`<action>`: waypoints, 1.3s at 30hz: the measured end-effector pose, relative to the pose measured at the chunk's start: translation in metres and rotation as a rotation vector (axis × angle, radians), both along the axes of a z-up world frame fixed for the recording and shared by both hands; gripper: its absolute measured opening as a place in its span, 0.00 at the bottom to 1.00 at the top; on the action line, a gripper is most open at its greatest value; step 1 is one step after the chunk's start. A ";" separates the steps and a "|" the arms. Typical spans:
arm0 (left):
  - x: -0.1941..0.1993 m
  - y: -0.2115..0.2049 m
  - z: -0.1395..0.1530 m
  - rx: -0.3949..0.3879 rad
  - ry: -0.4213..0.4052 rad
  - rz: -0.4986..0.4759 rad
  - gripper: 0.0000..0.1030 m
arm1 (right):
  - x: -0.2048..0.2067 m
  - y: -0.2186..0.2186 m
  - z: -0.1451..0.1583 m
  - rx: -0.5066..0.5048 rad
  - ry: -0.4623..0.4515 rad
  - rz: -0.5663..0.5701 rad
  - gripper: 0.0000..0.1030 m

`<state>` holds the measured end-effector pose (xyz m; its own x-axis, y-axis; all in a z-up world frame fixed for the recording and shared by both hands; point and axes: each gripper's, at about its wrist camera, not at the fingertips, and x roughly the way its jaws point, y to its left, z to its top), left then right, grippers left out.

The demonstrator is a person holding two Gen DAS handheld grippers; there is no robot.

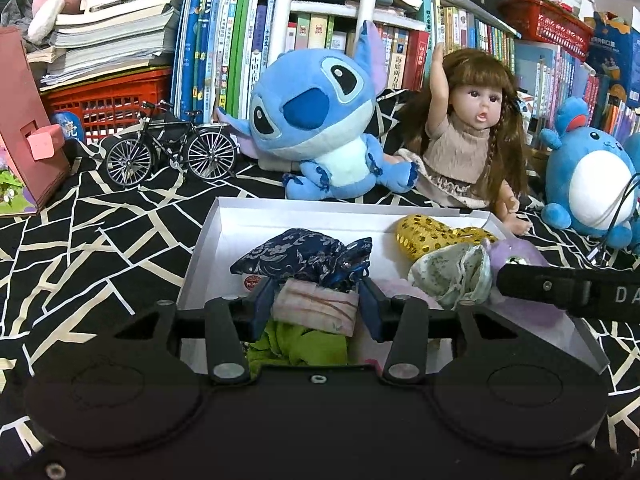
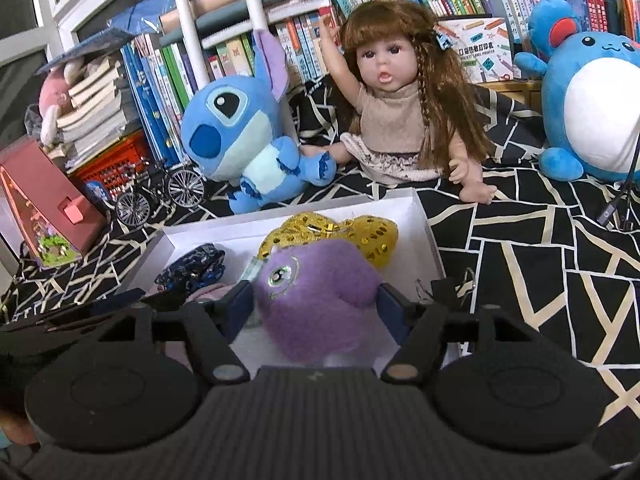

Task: Organize soft objects
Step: 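Open the right tool releasing the purple plush while the left tool lowers the striped cloth into the box, then move the right tool to the white fluffy plush while the left tool approaches the blue wrapped pack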

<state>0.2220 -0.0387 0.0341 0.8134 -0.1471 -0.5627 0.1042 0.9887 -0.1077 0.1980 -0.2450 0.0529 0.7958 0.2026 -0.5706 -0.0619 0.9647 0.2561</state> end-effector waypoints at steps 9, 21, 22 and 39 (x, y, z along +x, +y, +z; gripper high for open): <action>-0.021 0.001 0.015 0.020 -0.048 -0.001 0.77 | -0.021 0.000 0.018 -0.034 -0.071 0.006 0.86; -0.062 0.018 0.029 0.033 -0.073 -0.011 0.82 | -0.065 0.005 0.031 -0.053 -0.149 0.049 0.90; -0.066 0.021 0.029 0.031 -0.076 -0.010 0.82 | -0.069 0.006 0.032 -0.056 -0.157 0.055 0.91; -0.123 0.050 0.032 0.033 -0.107 -0.012 0.85 | -0.120 0.040 0.030 -0.124 -0.226 0.148 0.97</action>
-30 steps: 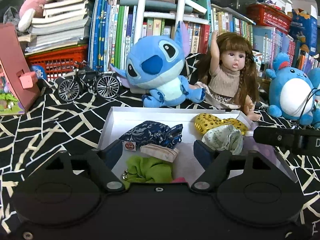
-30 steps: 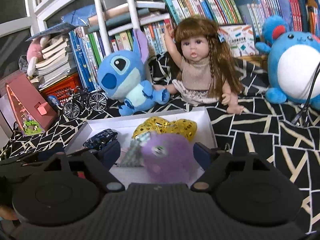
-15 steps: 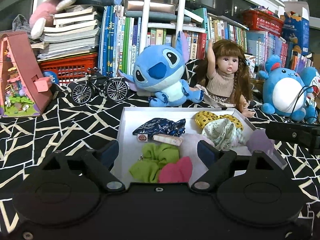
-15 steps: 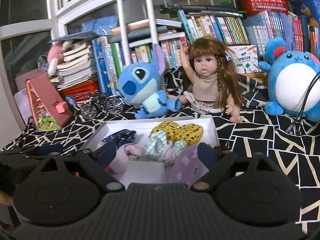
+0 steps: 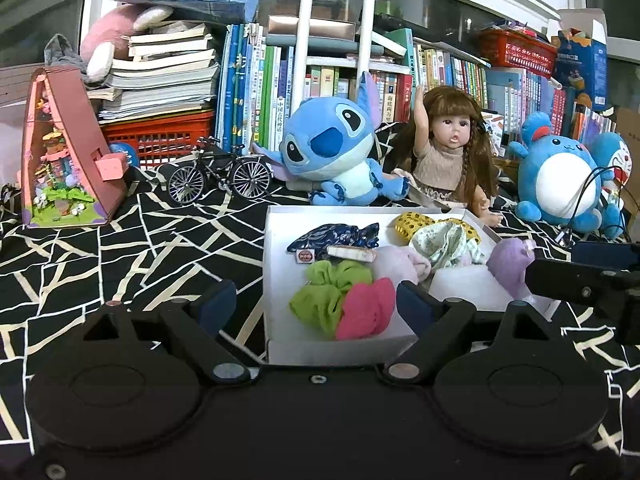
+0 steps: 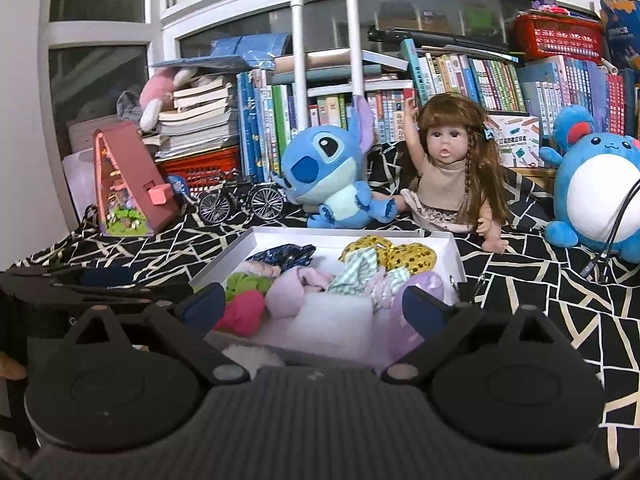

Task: Organize soft objects
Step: 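Move the right tool to the white fluffy plush while the left tool approaches the blue wrapped pack, then grasp the white fluffy plush with the right tool while the left tool grasps the blue wrapped pack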

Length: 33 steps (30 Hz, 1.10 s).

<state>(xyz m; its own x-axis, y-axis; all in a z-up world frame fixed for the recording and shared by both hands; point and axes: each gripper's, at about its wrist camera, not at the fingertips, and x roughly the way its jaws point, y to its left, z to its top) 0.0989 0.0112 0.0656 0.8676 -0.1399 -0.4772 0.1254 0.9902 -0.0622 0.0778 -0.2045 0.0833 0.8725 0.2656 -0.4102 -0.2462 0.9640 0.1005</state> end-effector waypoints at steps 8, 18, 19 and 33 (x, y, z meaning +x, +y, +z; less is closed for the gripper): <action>-0.020 0.020 -0.011 -0.006 0.005 0.035 0.85 | -0.010 0.007 -0.013 -0.009 0.017 0.013 1.00; -0.044 0.046 -0.027 -0.005 0.015 0.091 0.87 | -0.018 0.014 -0.030 -0.016 0.042 0.029 1.00; -0.046 0.047 -0.029 0.001 0.015 0.093 0.88 | -0.018 0.015 -0.032 -0.016 0.044 0.032 1.00; -0.052 0.053 -0.049 0.012 0.040 0.095 0.89 | -0.024 0.037 -0.055 -0.074 0.059 0.059 1.00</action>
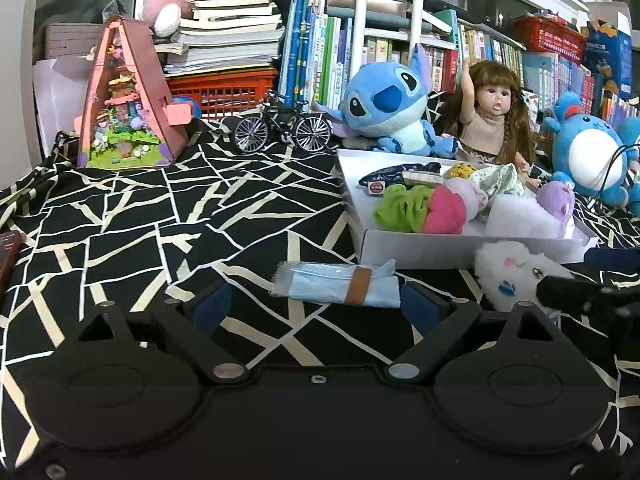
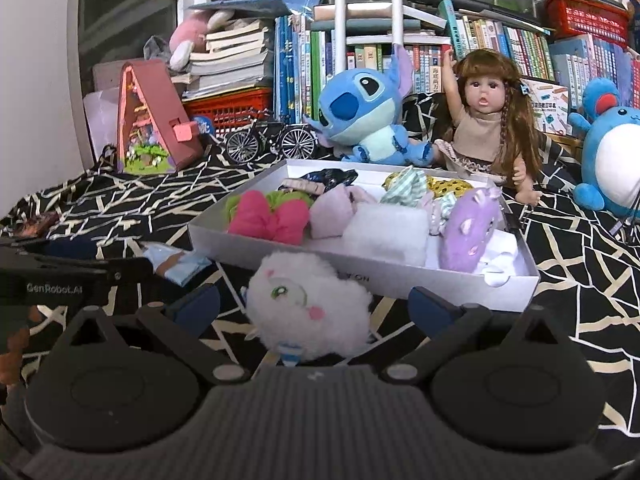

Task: Organize soft objects
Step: 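Grasp the white fluffy plush with the right tool while the left tool grasps the blue wrapped pack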

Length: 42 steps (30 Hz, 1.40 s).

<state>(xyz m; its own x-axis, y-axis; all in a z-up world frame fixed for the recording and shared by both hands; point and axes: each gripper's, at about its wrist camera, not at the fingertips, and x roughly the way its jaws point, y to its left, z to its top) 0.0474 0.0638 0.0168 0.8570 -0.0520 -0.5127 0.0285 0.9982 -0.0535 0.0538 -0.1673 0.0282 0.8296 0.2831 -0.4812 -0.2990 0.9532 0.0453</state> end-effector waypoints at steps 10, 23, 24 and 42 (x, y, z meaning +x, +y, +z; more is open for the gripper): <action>0.016 -0.013 -0.007 0.028 -0.002 -0.012 0.91 | 0.004 0.009 -0.013 -0.025 0.014 -0.009 1.00; 0.037 -0.020 -0.018 0.049 0.071 -0.022 0.92 | 0.012 0.014 -0.022 -0.031 0.039 -0.003 1.00; 0.038 -0.020 -0.019 0.044 0.079 -0.021 0.92 | 0.012 0.015 -0.022 -0.035 0.039 0.000 1.00; 0.041 -0.018 -0.021 0.023 0.087 -0.019 0.87 | 0.017 0.016 -0.024 -0.042 0.086 -0.004 1.00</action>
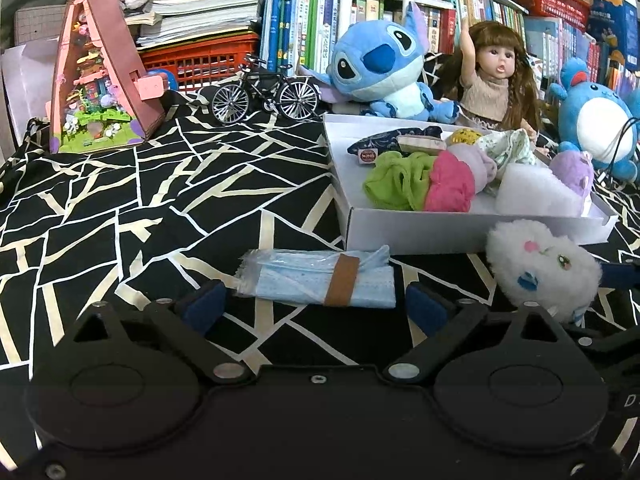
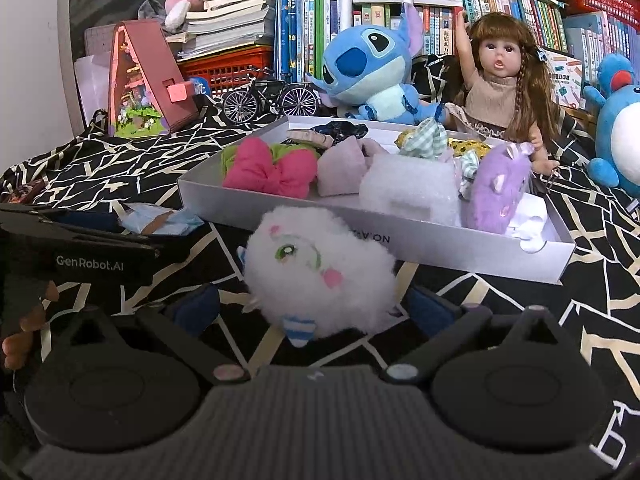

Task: Organize soft objects
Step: 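Grasp the white fluffy plush with the right tool while the left tool grasps the blue wrapped pack, then carry the white plush with the right tool while the left tool carries the blue pack over the box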

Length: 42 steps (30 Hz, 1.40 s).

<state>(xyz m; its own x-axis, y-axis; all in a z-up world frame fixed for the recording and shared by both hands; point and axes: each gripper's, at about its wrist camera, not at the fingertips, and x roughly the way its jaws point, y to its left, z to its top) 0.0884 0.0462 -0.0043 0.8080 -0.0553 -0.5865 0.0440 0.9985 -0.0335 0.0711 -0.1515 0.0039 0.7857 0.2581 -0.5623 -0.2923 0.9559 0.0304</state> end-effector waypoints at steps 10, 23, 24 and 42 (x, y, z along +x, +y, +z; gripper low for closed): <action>-0.002 0.001 0.003 0.003 -0.013 -0.008 0.76 | 0.001 -0.001 0.003 0.033 -0.008 -0.015 0.99; -0.009 0.005 0.014 0.005 -0.057 0.006 0.70 | 0.001 0.004 0.013 0.032 -0.028 -0.009 0.75; -0.010 0.005 0.016 0.007 -0.062 0.007 0.70 | 0.001 0.003 0.014 0.032 -0.029 -0.011 0.74; -0.021 0.002 0.036 0.009 -0.113 -0.005 0.69 | -0.007 -0.007 0.032 0.067 -0.079 -0.036 0.70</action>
<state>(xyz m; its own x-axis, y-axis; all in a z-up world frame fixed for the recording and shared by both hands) 0.0674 0.0483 0.0317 0.8685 -0.0547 -0.4926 0.0520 0.9985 -0.0192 0.0639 -0.1584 0.0361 0.8365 0.2636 -0.4803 -0.2615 0.9625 0.0727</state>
